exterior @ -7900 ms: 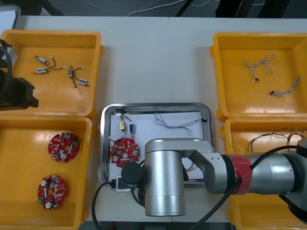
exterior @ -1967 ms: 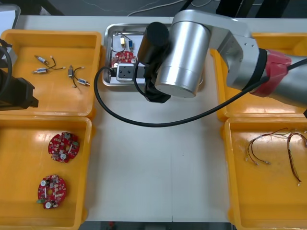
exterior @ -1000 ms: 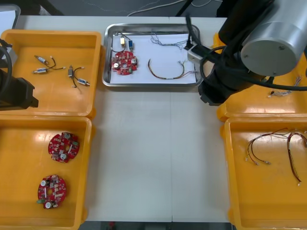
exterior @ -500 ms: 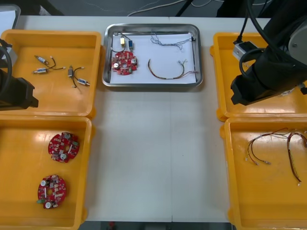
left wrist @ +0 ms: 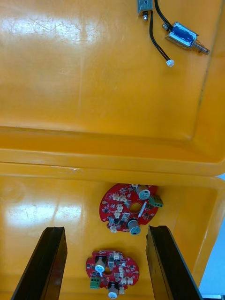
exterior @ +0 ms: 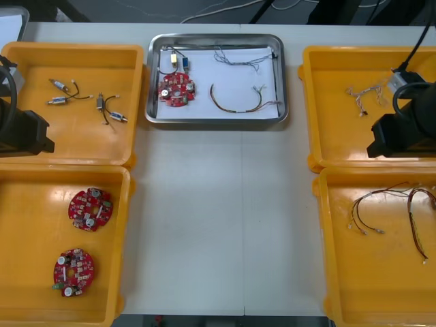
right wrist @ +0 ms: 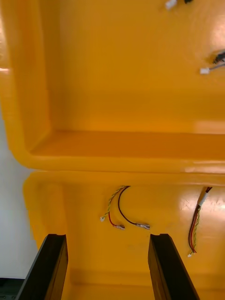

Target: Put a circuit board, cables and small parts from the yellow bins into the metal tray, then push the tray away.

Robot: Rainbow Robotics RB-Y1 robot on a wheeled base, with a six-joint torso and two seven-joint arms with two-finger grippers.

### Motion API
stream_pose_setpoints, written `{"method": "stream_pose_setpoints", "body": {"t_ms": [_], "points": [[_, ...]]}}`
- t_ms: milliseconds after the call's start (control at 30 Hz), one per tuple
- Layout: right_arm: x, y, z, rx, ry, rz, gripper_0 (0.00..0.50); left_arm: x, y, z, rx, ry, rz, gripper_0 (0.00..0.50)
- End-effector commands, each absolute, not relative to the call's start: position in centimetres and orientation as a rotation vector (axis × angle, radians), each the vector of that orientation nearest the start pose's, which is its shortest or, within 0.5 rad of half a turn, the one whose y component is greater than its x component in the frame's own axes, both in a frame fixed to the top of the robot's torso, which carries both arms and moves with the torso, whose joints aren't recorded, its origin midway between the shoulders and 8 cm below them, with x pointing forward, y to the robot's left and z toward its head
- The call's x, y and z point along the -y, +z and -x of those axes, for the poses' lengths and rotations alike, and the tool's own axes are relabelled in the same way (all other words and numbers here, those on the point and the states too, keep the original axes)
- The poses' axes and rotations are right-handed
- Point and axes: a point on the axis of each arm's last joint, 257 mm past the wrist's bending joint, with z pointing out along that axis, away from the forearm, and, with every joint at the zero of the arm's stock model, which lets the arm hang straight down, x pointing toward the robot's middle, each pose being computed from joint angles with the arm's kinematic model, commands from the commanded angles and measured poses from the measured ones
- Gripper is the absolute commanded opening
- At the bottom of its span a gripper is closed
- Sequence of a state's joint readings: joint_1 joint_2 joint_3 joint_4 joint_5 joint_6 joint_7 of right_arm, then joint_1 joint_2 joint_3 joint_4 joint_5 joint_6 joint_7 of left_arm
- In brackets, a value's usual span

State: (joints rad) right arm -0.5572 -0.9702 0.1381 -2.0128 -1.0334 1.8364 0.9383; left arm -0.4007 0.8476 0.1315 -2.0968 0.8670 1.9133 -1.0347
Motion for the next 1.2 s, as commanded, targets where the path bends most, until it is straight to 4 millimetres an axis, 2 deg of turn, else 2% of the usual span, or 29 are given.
{"method": "stream_pose_setpoints", "body": {"t_ms": [33,200,433,633,1000,1200], "points": [[32.8,-13.3,-41.0,-2.729,-0.003,-0.091,0.500,-35.7,-11.3,-41.7,-2.616,0.068,0.077,0.500],[34.5,-14.3,-39.9,-2.730,-0.030,-0.124,0.500,-35.7,-11.3,-41.7,-2.616,0.068,0.077,0.500],[35.5,-15.1,-39.2,-2.728,-0.030,-0.147,0.500,-35.7,-11.3,-41.7,-2.616,0.068,0.077,0.500],[36.2,-15.9,-39.2,-2.723,-0.051,-0.141,0.500,-35.7,-11.3,-41.7,-2.616,0.068,0.077,0.500],[36.8,-16.7,-39.5,-2.697,0.033,-0.081,0.500,-35.7,-11.3,-41.7,-2.616,0.068,0.077,0.500],[37.1,-17.3,-40.0,-2.693,0.067,-0.109,0.500,-35.7,-11.3,-41.7,-2.616,0.068,0.077,0.500]]}}
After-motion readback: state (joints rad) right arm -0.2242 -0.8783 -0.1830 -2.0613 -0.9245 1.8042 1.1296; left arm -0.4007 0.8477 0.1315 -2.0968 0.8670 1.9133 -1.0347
